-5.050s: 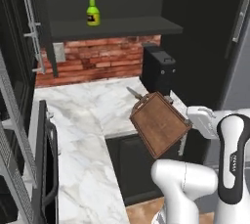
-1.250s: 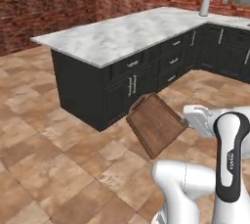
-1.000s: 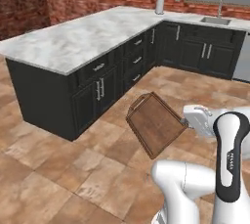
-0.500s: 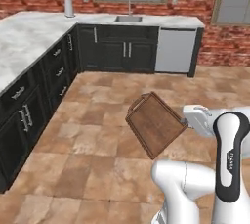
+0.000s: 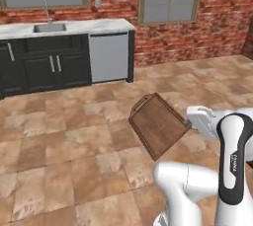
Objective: Move the cutting board and knife to the sink. Then move spray from the cabinet to the counter.
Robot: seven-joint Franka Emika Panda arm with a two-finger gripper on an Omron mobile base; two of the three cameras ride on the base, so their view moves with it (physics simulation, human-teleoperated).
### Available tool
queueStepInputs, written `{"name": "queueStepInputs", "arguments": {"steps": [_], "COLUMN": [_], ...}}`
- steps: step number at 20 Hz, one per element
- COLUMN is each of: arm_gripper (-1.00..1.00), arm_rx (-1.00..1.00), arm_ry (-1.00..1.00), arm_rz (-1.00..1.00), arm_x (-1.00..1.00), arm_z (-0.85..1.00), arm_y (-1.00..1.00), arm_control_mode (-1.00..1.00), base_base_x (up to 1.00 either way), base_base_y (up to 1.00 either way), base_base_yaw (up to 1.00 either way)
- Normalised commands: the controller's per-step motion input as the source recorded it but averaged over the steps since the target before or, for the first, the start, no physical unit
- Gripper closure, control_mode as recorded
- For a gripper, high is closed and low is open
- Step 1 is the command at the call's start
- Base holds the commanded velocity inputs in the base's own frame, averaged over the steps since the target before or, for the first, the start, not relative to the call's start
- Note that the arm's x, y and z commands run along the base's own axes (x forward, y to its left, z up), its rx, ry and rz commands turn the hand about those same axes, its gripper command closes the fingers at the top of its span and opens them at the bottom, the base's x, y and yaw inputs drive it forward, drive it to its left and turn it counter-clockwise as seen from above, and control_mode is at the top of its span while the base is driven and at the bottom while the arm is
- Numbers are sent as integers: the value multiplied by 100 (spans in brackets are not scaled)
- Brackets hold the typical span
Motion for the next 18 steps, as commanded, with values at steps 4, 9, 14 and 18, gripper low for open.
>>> {"name": "queueStepInputs", "arguments": {"steps": [4,9,14,18], "arm_gripper": [100,100,100,100], "arm_rx": [0,0,0,0], "arm_ry": [0,0,0,0], "arm_rz": [0,0,0,0], "arm_x": [0,0,0,0], "arm_z": [0,0,0,0], "arm_y": [0,0,0,0], "arm_control_mode": [100,100,100,100], "base_base_x": [100,100,100,99], "base_base_y": [11,30,56,58], "base_base_yaw": [-33,-10,0,0]}}
